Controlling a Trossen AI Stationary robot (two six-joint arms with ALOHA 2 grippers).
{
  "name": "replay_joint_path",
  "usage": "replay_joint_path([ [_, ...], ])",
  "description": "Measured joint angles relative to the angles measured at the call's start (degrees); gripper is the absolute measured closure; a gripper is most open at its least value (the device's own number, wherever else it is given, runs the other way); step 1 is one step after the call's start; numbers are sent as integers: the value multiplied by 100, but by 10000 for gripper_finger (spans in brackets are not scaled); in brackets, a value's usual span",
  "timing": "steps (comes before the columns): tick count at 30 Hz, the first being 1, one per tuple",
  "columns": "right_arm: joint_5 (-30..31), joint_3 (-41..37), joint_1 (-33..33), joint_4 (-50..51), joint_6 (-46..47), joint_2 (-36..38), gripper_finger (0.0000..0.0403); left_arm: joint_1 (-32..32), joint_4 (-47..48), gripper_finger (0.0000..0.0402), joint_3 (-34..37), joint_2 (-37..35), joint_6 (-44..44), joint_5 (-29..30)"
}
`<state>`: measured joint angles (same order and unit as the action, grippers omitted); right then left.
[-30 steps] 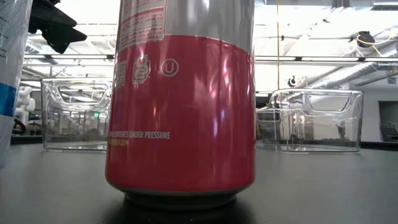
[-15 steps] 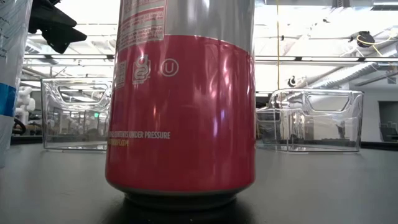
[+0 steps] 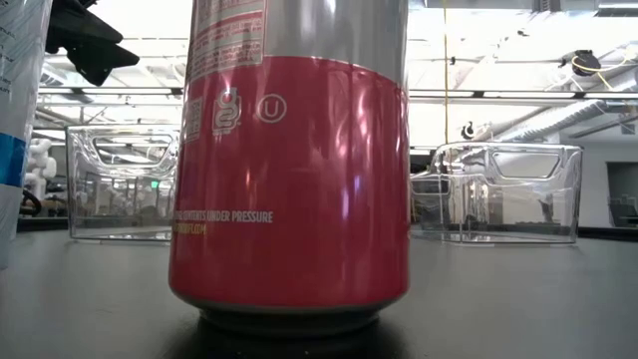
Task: Sort soda cans
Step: Put the right pink/white soda can into the right transparent bin
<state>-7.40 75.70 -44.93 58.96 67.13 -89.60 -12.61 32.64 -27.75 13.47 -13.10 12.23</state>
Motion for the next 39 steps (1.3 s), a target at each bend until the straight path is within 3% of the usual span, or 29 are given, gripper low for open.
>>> replay_joint_path([
  [17, 14, 0, -94, 69, -656, -558, 39, -1, 0, 204, -4, 0, -2, 0],
  [23, 452, 0, -94, -90, -752, -570, 39, -1, 0, 204, -4, 0, -2, 0],
  [39, 436, 0, -134, -121, -966, -815, 39, -1, 0, 204, -4, 0, -2, 0],
])
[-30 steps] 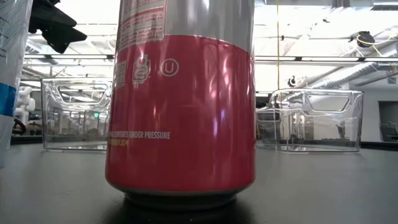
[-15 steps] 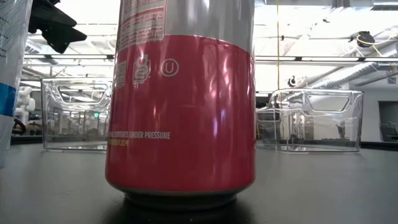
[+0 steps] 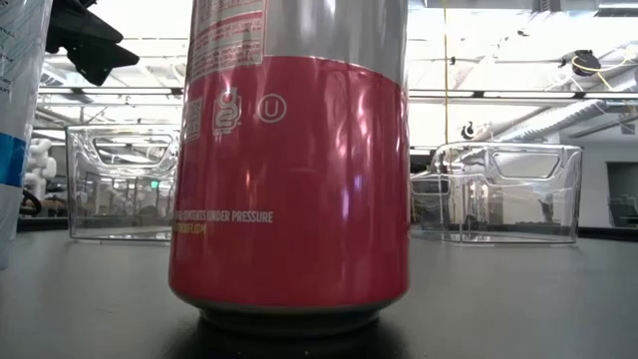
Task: Sort soda cans
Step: Put the right pink/white soda can into the right transparent bin
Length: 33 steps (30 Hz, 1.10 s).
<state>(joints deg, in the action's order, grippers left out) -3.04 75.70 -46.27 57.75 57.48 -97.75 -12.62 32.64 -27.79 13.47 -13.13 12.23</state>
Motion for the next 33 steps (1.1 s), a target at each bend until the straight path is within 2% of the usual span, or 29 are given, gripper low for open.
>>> replay_joint_path([
  [8, -25, -2, 3, -102, -10, -214, 48, 2, -2, 204, 0, 0, 0, 0],
  [15, -69, -2, -1, -102, -6, -209, 122, 2, -2, 204, 0, 0, 0, 0],
  [26, -182, -9, -6, -50, 144, 72, 117, 2, -2, 204, 0, 0, 0, 0],
  [33, -155, -9, -1, 536, 238, 454, 116, 0, -1, 204, 0, 0, 0, 0],
])
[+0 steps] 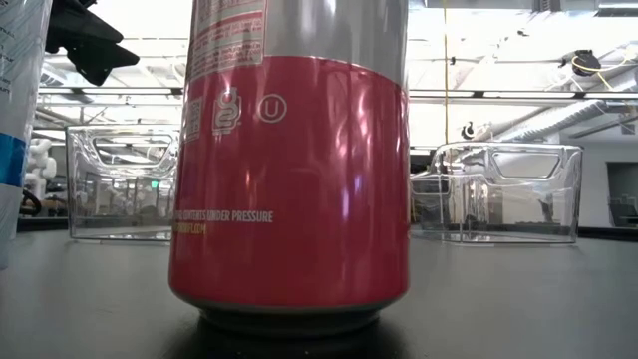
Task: Sort soda cans
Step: Put the right pink/white soda can into the right transparent bin
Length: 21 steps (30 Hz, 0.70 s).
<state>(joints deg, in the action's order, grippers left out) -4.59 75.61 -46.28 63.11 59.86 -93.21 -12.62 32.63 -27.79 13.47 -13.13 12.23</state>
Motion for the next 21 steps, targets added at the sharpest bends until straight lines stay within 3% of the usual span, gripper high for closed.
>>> replay_joint_path([
  [11, 171, 0, 118, 1521, 98, 1140, 116, 2, -1, 204, 0, 0, 0, 0],
  [21, 508, 9, 905, 2322, -305, 2124, 115, 2, 0, 204, 0, 0, 0, 0],
])
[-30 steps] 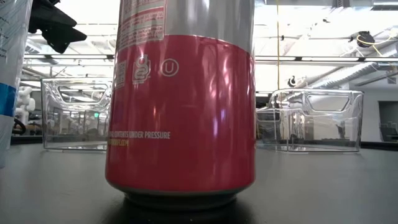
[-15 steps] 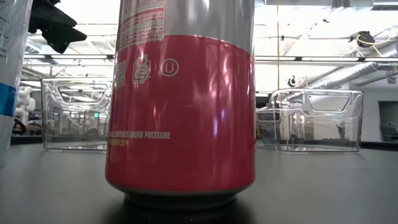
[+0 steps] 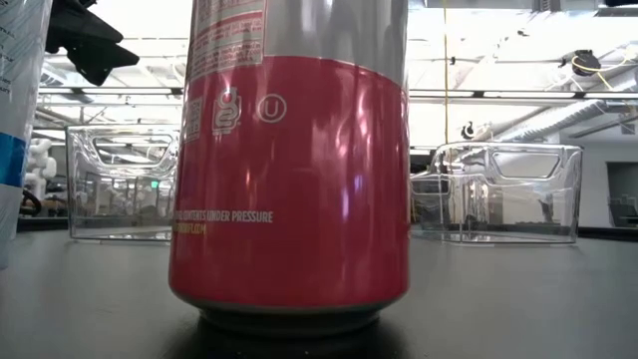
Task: Sort soda cans
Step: Put the right pink/white soda can into the right transparent bin
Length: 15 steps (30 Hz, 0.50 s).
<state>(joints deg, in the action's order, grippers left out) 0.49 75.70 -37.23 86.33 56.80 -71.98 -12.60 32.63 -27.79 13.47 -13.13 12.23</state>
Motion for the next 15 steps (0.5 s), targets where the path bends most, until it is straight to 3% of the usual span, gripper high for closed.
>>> replay_joint_path([
  [8, 536, 460, 975, 54, -923, 112, 115, 0, 0, 204, 2, 0, 1, 45],
  [15, 740, 941, 2326, 104, -1645, -220, 115, 0, -3, 204, 7, 0, -2, 221],
])
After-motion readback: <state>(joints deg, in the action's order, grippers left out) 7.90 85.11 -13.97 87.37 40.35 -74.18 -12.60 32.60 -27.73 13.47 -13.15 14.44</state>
